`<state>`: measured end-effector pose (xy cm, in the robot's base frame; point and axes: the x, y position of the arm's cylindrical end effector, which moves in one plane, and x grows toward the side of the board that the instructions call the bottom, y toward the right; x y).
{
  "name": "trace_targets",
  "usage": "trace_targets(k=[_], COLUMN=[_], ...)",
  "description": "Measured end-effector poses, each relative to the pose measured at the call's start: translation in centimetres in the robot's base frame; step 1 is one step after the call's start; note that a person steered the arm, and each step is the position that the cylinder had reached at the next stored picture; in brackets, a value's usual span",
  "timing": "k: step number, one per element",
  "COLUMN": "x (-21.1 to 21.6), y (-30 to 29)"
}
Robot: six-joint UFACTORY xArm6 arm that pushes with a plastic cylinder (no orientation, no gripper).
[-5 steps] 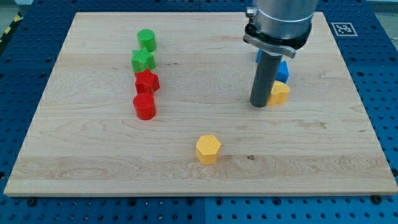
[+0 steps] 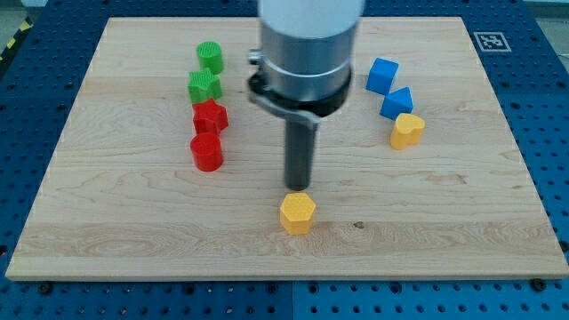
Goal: Place the yellow hexagon below the yellow heart
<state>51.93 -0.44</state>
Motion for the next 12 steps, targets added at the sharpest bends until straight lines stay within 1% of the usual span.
trace_targets(k=[1, 2, 5, 7, 9, 10, 12], x=[3.5, 6.1, 5.8, 5.7, 2.4, 1.9, 1.5], y=[-2.9, -2.4, -1.8, 2.3, 3.1, 4.3, 8.5])
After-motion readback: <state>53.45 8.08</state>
